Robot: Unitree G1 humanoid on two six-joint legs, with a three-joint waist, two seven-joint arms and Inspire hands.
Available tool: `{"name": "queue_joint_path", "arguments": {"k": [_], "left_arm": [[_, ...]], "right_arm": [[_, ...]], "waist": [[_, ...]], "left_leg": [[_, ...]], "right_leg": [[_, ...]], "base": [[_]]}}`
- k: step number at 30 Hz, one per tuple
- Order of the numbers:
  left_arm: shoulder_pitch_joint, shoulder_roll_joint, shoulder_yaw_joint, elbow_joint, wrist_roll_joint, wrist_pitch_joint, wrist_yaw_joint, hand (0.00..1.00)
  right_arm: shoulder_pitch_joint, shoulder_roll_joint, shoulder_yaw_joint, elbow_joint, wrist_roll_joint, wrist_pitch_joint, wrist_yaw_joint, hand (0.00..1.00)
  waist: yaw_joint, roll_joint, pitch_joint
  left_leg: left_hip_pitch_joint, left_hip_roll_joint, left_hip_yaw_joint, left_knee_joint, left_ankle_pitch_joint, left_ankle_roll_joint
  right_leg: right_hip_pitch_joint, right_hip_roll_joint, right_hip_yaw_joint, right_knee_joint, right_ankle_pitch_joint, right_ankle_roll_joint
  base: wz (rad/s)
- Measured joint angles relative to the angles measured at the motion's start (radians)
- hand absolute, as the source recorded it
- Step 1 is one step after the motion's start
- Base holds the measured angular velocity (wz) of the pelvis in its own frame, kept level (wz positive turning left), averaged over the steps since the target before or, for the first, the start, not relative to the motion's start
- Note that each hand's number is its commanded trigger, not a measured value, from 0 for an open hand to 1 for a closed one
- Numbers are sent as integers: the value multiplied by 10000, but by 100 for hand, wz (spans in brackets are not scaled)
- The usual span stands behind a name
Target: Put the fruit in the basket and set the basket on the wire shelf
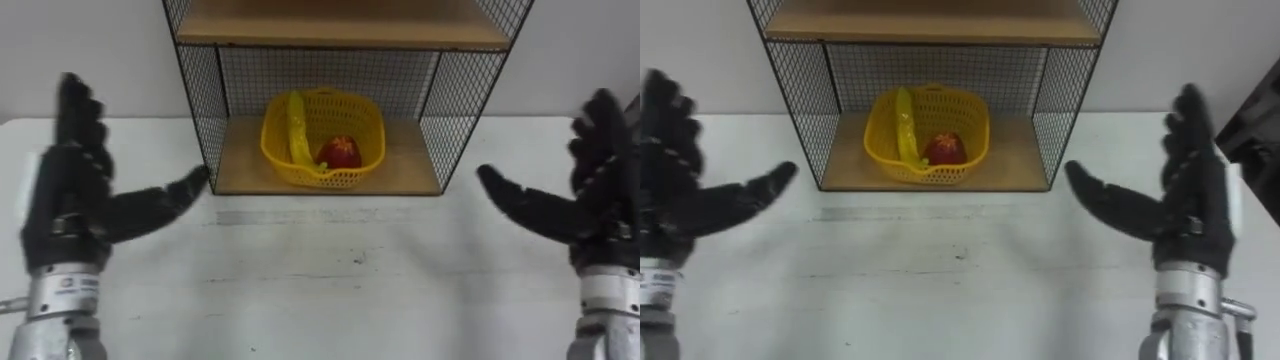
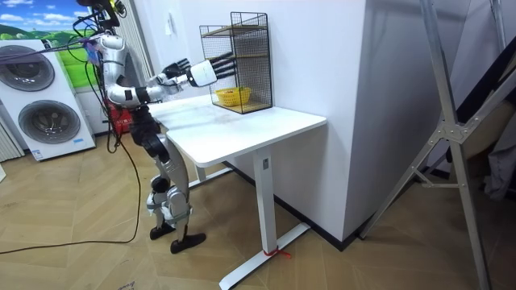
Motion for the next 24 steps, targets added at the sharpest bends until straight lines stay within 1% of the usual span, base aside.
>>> {"name": "queue_joint_path", "arguments": {"k": [1, 2, 3, 4, 5, 6, 8, 9, 10, 11, 12, 13, 14, 15, 16, 17, 18, 19, 20, 21, 22, 23, 24], "left_arm": [[3, 0, 260, -110, 166, -78, 268, 0], [2, 2, 798, -364, 428, -192, 900, 0], [-53, 27, 1404, -633, 581, -305, 1503, 0], [-89, 52, 1717, -727, 608, -401, 1795, 0], [-112, 192, 2383, -808, 664, -612, 2388, 0], [-113, 332, 2674, -807, 675, -654, 2677, 0], [-96, 942, 4098, -806, 695, -656, 3718, 0], [-65, 1107, 4478, -806, 637, -658, 4005, 0], [7, 1407, 5188, -805, 484, -686, 4610, 0], [64, 1602, 5929, -804, 371, -727, 5150, 0], [124, 1740, 6583, -751, 203, -784, 5626, 0], [205, 1834, 6814, -674, 60, -835, 5848, 0], [334, 2017, 7170, -433, -264, -871, 6256, 0], [492, 2109, 7486, 88, -567, -892, 6577, 0], [529, 2177, 7596, 424, -705, -861, 6731, 0], [565, 2336, 7798, 1229, -1054, -709, 7005, 0], [650, 2391, 8000, 1827, -1556, -480, 7205, 0], [674, 2393, 8058, 2102, -1798, -391, 7305, 0], [738, 2416, 8098, 2705, -2189, -248, 7524, 0], [851, 2468, 8093, 3262, -2725, -135, 7647, 0], [878, 2508, 8091, 3537, -3003, -90, 7664, 0], [912, 2656, 8051, 4274, -3633, -25, 7729, 0], [923, 2704, 8035, 4603, -3912, -1, 7738, 0]], "right_arm": [[0, 1, -243, -69, -35, -59, -224, 0], [-6, -15, -763, -205, -244, -171, -759, 0], [-55, -41, -1360, -328, -442, -338, -1304, 0], [-95, -77, -1662, -380, -576, -406, -1608, 0], [-174, -243, -2269, -462, -726, -510, -2175, 0], [-205, -379, -2509, -479, -736, -539, -2471, 0], [-227, -1075, -3607, -461, -743, -544, -3439, 0], [-203, -1299, -3920, -422, -746, -550, -3662, 0], [-197, -1748, -4521, -244, -747, -579, -4115, 0], [-192, -2062, -5131, -22, -758, -611, -4511, 0], [-149, -2245, -5712, 168, -778, -628, -4890, 0], [-97, -2301, -5995, 286, -776, -634, -5076, 0], [115, -2319, -6406, 532, -771, -616, -5417, 0], [231, -2321, -6679, 834, -752, -608, -5703, 0], [306, -2326, -6856, 1049, -717, -591, -5820, 0], [470, -2334, -7205, 1672, -671, -462, -5992, 0], [555, -2348, -7466, 2187, -486, -200, -6213, 0], [586, -2348, -7582, 2376, -334, -69, -6318, 0], [726, -2349, -7774, 2661, 12, 122, -6559, 0], [858, -2347, -7847, 2921, 463, 209, -6750, 0], [956, -2348, -7855, 3101, 693, 265, -6805, 0], [1170, -2344, -7842, 3550, 1243, 383, -6894, 0], [1255, -2343, -7839, 3760, 1475, 445, -6904, 0]], "waist": [[-1, 17, 4], [48, 52, 6], [97, 92, 36], [153, 109, 51], [220, 138, 71], [225, 148, 79], [284, 131, 67], [294, 115, 76], [294, 76, 50], [331, 33, -12], [369, -20, -37], [389, -39, -41], [418, -64, -56], [443, -79, -83], [443, -77, -83], [463, -121, -75], [503, -136, -105], [496, -151, -95], [508, -154, -98], [499, -152, -91], [497, -141, -87], [461, -109, -94], [460, -106, -94]], "left_leg": [[15, 2, -28, -22, 0, -1], [26, 2, -80, -41, 1, -2], [1, 3, -158, -22, 2, -1], [-28, 1, -196, -22, 3, -1], [-142, -5, -237, -16, 9, -1], [-169, -7, -267, -4, 10, -1], [-207, -16, -346, 12, 9, -3], [-211, -23, -350, 7, 9, -3], [-243, -25, -337, -3, 9, -3], [-328, -28, -343, -12, 8, -6], [-393, -31, -342, 13, 8, -8], [-397, -33, -350, 20, 8, -9], [-388, -35, -378, 17, 7, -13], [-388, -43, -388, 37, 3, -17], [-389, -50, -390, 35, 2, -18], [-414, -73, -412, 40, 2, -17], [-462, -137, -446, 50, 4, -15], [-465, -168, -466, 56, 3, -12], [-466, -209, -470, 57, 3, -6], [-491, -227, -466, 86, -1, 0], [-507, -226, -475, 96, -3, 3], [-533, -224, -511, 107, -5, 5], [-540, -223, -521, 107, -6, 4]], "right_leg": [[23, 2, -44, -27, 0, 0], [32, -7, -132, -26, -2, -1], [18, -15, -183, -23, -5, 2], [3, -21, -181, -28, -6, 2], [-83, -32, -182, -50, -6, 4], [-91, -39, -188, -59, -7, 4], [-101, -105, -410, -26, -52, -10], [-114, -124, -433, 12, -81, -14], [-143, -134, -432, 32, -119, -7], [-233, -146, -423, 60, -136, -13], [-310, -158, -413, 118, -156, -26], [-311, -163, -409, 133, -168, -29], [-302, -166, -423, 148, -203, -30], [-306, -172, -426, 180, -230, -34], [-312, -176, -425, 190, -238, -29], [-348, -197, -444, 243, -265, -17], [-466, -251, -420, 416, -352, -10], [-495, -280, -420, 485, -384, -5], [-563, -320, -414, 630, -444, 22], [-607, -338, -407, 688, -467, 29], [-608, -338, -415, 678, -467, 29], [-612, -339, -429, 659, -467, 29], [-612, -339, -424, 651, -467, 29]], "base": [[16], [15], [15], [12], [8], [11], [13], [9], [7], [4], [0], [4], [6], [4], [0], [0], [4], [0], [0], [0], [3], [5], [5]]}}
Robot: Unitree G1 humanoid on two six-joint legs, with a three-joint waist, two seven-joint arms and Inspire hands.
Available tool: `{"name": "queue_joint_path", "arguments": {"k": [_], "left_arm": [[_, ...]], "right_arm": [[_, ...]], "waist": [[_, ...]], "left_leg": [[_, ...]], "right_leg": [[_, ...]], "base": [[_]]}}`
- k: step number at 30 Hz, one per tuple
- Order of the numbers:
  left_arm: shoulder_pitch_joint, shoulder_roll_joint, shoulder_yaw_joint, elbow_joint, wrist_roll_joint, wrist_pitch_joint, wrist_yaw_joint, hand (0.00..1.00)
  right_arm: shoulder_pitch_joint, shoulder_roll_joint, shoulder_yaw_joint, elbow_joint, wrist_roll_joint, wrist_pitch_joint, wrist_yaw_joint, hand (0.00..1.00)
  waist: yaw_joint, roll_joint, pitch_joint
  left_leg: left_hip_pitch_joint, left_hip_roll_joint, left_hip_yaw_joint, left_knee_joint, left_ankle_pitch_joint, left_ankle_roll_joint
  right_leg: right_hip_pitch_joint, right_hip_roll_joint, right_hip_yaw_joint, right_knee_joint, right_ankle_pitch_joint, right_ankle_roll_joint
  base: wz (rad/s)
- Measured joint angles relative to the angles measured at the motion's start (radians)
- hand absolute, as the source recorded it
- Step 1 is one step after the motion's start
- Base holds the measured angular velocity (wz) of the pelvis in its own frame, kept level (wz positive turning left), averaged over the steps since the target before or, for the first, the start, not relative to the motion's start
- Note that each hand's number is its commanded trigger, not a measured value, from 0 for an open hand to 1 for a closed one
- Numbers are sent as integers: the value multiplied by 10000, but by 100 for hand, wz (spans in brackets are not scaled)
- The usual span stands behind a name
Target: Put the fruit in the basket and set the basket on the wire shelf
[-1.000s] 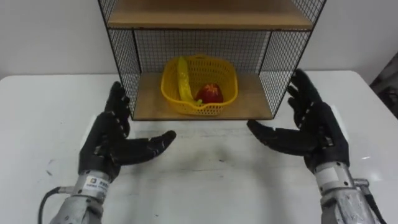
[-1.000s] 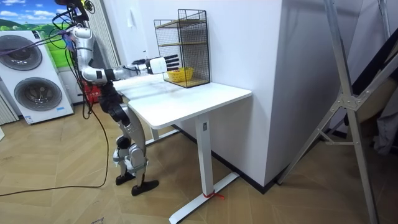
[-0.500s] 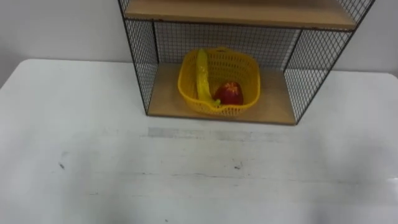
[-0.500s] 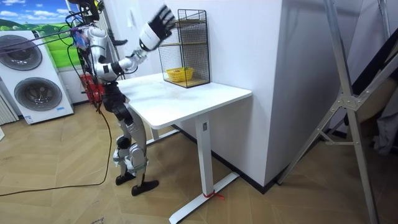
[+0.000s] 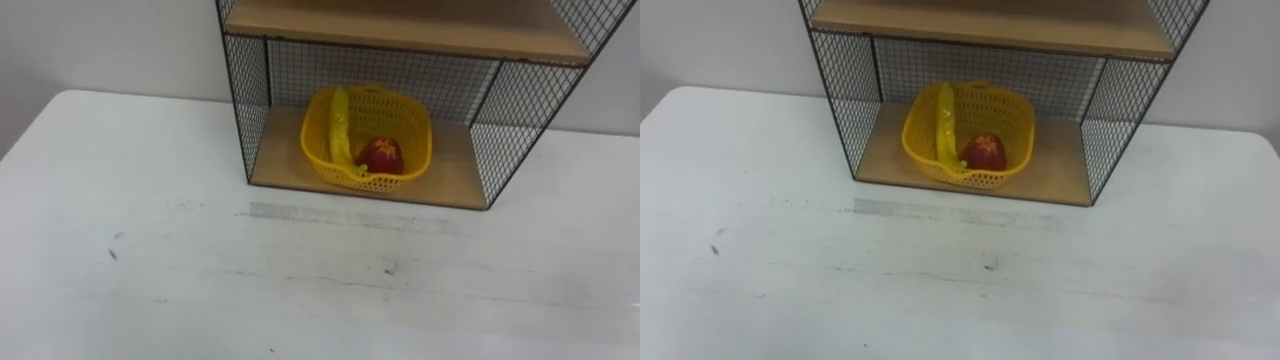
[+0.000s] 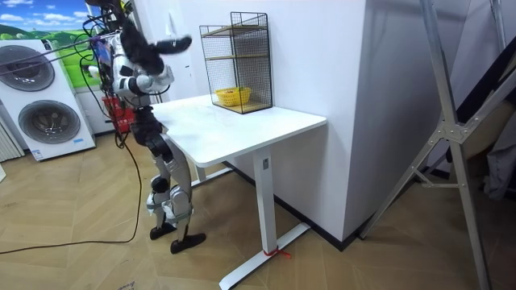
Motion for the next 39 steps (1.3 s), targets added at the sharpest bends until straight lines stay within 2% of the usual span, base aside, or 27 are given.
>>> {"name": "queue_joint_path", "arguments": {"k": [2, 3, 4, 7, 9, 10, 12, 14, 16, 17, 21, 23, 24, 27, 29, 30, 32, 33, 35, 39], "left_arm": [[196, -7, -256, 1419, -955, 128, 26, 0], [240, -38, -360, 1784, -1139, 175, -2, 0], [389, -183, -579, 2526, -1442, 230, -110, 0], [516, -828, -1347, 3962, -2355, 269, -417, 0], [558, -1491, -2288, 5189, -2619, 296, -869, 0], [558, -1658, -2487, 5483, -2731, 303, -1018, 0], [547, -2165, -3113, 6888, -3371, 341, -1724, 0], [547, -2542, -3449, 7807, -3369, 379, -2286, 0], [533, -2853, -3642, 8623, -3285, 529, -2827, 0], [495, -2963, -3751, 9159, -3041, 720, -3157, 0], [368, -3080, -4695, 9921, -1458, 1398, -4098, 0], [94, -3044, -5340, 10181, -2, 1737, -4794, 0], [-1, -3032, -5489, 10254, 295, 1829, -5020, 0], [-552, -3027, -6427, 10428, 2670, 2543, -6296, 0], [-853, -3025, -6806, 10408, 3776, 2815, -6742, 0], [-1030, -3020, -7083, 10378, 4452, 2999, -7014, 0], [-1236, -3016, -7628, 10355, 5372, 3226, -7330, 0], [-1307, -3018, -7793, 10348, 5628, 3334, -7402, 0], [-1574, -3014, -8587, 10279, 6415, 3694, -7570, 0], [-2084, -3014, -9358, 10223, 6639, 3901, -7794, 0]], "right_arm": [[433, 171, 128, 946, 1055, 179, -2, 0], [563, 327, 155, 1139, 1263, 242, 16, 0], [723, 718, 264, 1573, 1651, 286, 110, 0], [774, 1563, 861, 3221, 2627, 391, 347, 0], [777, 2102, 1788, 4782, 2983, 401, 687, 0], [762, 2220, 1995, 5152, 3148, 421, 800, 0], [600, 2620, 2688, 6742, 3849, 503, 1273, 0], [455, 2939, 2955, 7813, 4125, 545, 1590, 0], [168, 3022, 3151, 8991, 4259, 612, 1873, 0], [-48, 3057, 3166, 9492, 4291, 700, 1992, 0], [-657, 3084, 3888, 10316, 4152, 1012, 2566, 0], [-1242, 2998, 4513, 10929, 4003, 1459, 3254, 0], [-1360, 2969, 4731, 11075, 3879, 1620, 3488, 0], [-1961, 2723, 6201, 11751, 2223, 2415, 5018, 0], [-2166, 2648, 6809, 12030, 1234, 2671, 5746, 0], [-2277, 2646, 7066, 11990, 522, 2888, 6224, 0], [-2338, 2618, 7516, 11867, -597, 3145, 6924, 0], [-2357, 2596, 7746, 11850, -1023, 3217, 7107, 0], [-2692, 2562, 8721, 11832, -2478, 3501, 7590, 0], [-3085, 2579, 9479, 11813, -3838, 3641, 8173, 0]], "waist": [[-33, 28, 7], [-23, 48, 1], [-21, 70, -8], [-105, 124, -18], [-128, 255, -100], [-165, 282, -110], [-305, 373, -89], [-413, 373, -88], [-496, 370, -87], [-557, 369, -86], [-777, 324, -65], [-839, 292, -46], [-811, 300, -32], [-818, 283, 74], [-808, 236, 116], [-802, 185, 180], [-812, 127, 207], [-788, 109, 210], [-764, 98, 213], [-806, 72, 213]], "left_leg": [[-29, 8, -46, -14, -2, -2], [-40, 11, -68, -24, -1, -3], [-48, 23, -71, -53, 1, -5], [-103, 31, -72, -33, 1, -5], [-90, 34, -49, -20, -7, 6], [-75, 35, -54, -22, -7, 6], [74, 66, -65, -69, -6, 3], [156, 74, -68, -78, -7, -1], [236, 74, -38, -90, -7, -1], [295, 79, -4, -91, -7, 1], [449, 62, -45, -105, -7, 19], [555, 66, -54, -159, 11, 35], [611, 75, -59, -206, 29, 38], [749, 90, -33, -289, 60, 42], [776, 129, -43, -304, 64, 40], [800, 152, -45, -306, 82, 41], [814, 160, 14, -311, 84, 42], [837, 164, 51, -319, 83, 44], [913, 203, 175, -369, 76, 42], [906, 204, 173, -380, 78, 41]], "right_leg": [[-1, -4, -28, -86, -1, -2], [3, -3, -45, -112, -1, -2], [1, 2, -49, -133, 2, -6], [-4, -4, -25, -153, 15, -5], [22, -13, 11, -177, 33, 5], [49, -13, 11, -189, 36, 9], [243, -2, -3, -339, 72, 7], [330, 1, -8, -404, 61, 2], [411, 6, 19, -419, 64, 8], [471, 12, 33, -439, 79, 19], [666, 1, -1, -508, 104, 54], [799, 15, -9, -603, 144, 62], [871, 35, -8, -676, 182, 64], [1039, 138, 10, -893, 288, 79], [1177, 193, -13, -1058, 404, 72], [1245, 218, -27, -1157, 469, 65], [1240, 237, 17, -1176, 500, 66], [1241, 246, 52, -1174, 501, 66], [1272, 323, 222, -1237, 560, 52], [1254, 328, 194, -1239, 564, 50]], "base": [[5], [6], [4], [3], [0], [0], [0], [0], [-2], [-6], [3], [2], [0], [-2], [0], [0], [-5], [-16], [-21], [-3]]}}
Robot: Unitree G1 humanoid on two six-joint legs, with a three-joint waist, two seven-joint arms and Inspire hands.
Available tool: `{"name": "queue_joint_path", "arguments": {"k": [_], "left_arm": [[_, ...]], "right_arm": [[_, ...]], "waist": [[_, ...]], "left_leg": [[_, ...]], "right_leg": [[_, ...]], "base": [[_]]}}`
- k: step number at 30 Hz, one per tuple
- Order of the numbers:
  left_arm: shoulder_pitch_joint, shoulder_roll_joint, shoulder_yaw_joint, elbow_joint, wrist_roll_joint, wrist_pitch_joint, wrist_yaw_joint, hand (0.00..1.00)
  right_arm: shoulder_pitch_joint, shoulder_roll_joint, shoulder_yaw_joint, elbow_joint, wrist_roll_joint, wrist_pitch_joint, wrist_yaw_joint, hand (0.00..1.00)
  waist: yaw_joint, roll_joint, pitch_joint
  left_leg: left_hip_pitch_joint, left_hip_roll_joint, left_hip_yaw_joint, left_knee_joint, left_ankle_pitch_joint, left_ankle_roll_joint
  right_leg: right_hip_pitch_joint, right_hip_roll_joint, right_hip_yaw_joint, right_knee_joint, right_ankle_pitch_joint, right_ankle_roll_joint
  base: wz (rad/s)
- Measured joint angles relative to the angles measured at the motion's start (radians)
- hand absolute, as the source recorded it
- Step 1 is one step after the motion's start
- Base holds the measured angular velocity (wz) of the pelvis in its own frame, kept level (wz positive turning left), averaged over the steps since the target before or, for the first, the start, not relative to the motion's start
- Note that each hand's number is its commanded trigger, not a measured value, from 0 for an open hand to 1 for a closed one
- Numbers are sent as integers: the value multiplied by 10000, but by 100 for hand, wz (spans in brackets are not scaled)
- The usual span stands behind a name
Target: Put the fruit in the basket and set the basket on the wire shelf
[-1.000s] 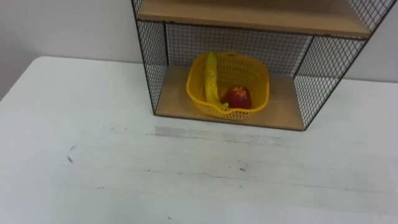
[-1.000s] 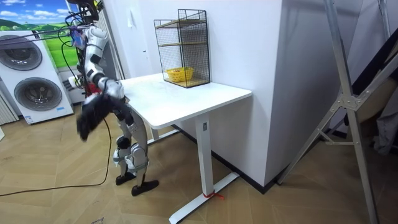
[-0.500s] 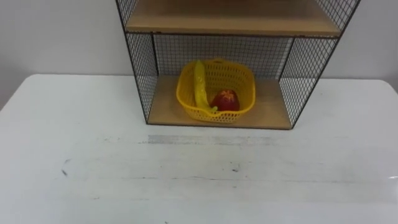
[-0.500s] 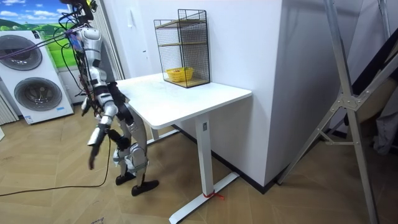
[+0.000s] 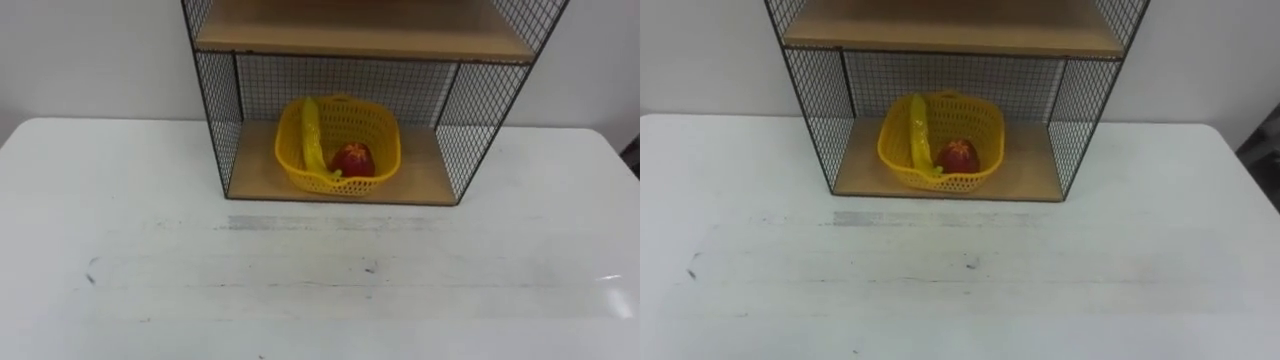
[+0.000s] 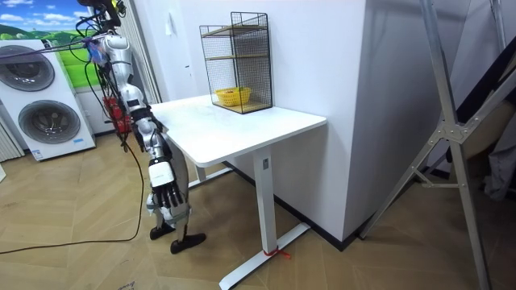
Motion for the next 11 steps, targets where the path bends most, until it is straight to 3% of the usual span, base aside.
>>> {"name": "queue_joint_path", "arguments": {"k": [4, 11], "left_arm": [[44, 25, -672, -256, 342, 30, -173, 0], [44, 0, -1255, -215, 543, 247, -302, 0]], "right_arm": [[-267, 78, 684, -70, -1537, 87, 272, 0], [-273, 244, 1454, -93, -1934, 410, 795, 0]], "waist": [[10, -48, 36], [9, -54, 37]], "left_leg": [[8, 4, 38, -2, 9, -8], [19, 3, 57, -4, 10, -11]], "right_leg": [[-1, -2, -50, 28, 2, -3], [9, 5, -60, 37, 4, -8]], "base": [[0], [0]]}}
